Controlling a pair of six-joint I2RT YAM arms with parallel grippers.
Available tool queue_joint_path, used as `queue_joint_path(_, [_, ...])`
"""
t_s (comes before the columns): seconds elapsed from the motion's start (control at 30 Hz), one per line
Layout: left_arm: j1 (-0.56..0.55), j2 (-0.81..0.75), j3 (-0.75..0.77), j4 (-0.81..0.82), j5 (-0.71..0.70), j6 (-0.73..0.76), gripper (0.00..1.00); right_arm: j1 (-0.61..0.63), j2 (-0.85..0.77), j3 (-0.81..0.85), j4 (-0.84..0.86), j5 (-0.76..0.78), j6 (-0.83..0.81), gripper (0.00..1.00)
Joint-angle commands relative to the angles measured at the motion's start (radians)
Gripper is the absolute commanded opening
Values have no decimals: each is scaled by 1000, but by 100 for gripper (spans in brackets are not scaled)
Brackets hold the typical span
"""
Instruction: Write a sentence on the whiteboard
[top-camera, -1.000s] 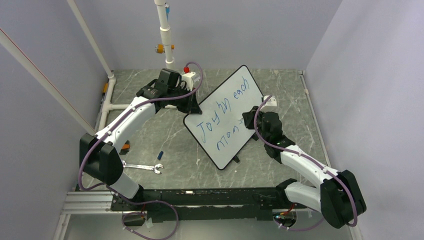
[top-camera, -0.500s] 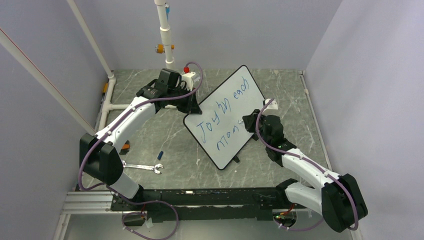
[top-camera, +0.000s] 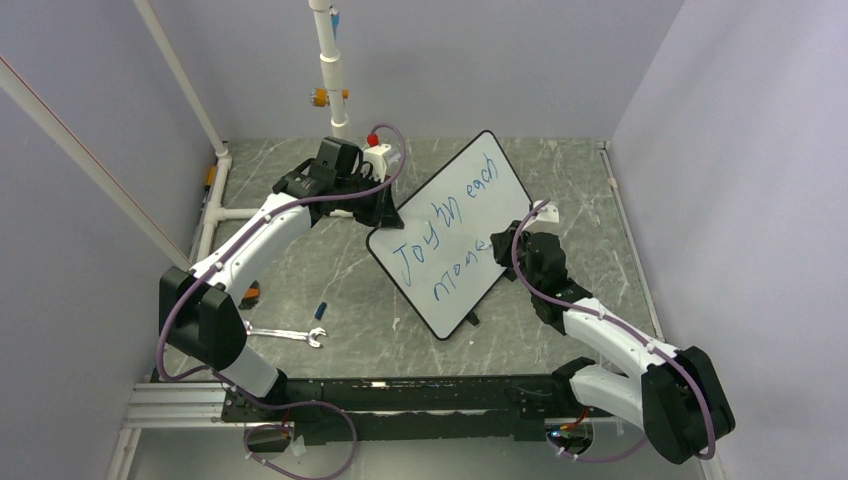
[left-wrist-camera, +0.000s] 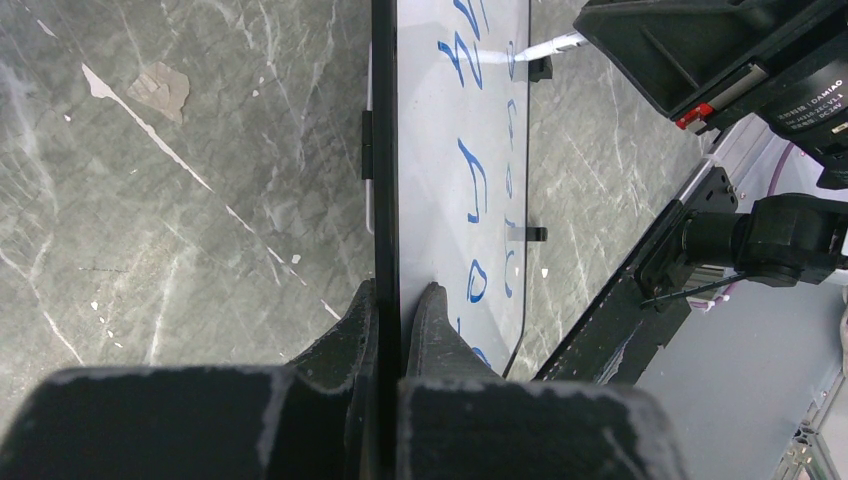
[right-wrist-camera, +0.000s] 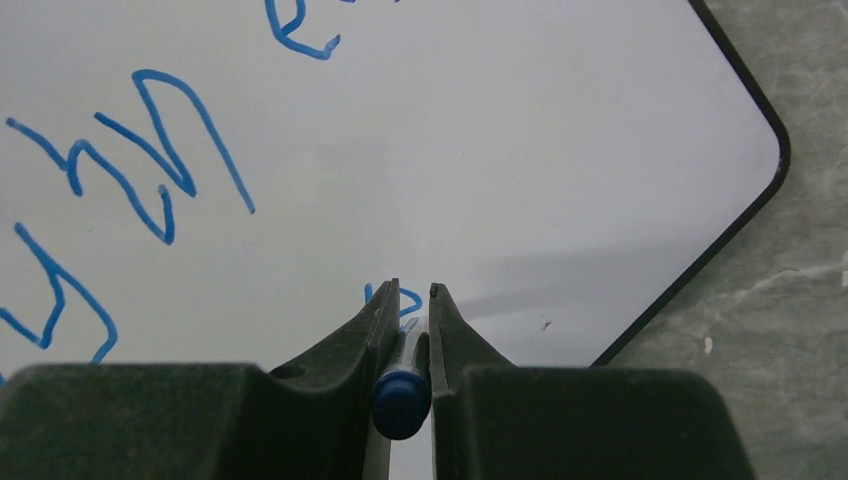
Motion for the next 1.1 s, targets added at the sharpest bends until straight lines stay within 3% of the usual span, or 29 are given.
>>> queue_joint_path(0.0, [15, 2, 4, -35, -335, 196, 0, 4, 41, 33, -62, 32, -30, 0])
queue_joint_path(0.67, [16, -4, 2, -35, -335, 196, 0, -1, -50, 125, -136, 92, -86, 0])
queue_joint_path(1.07, [16, -10, 1, -32, -332, 195, 0, -13, 48, 193, -61, 57, -92, 0])
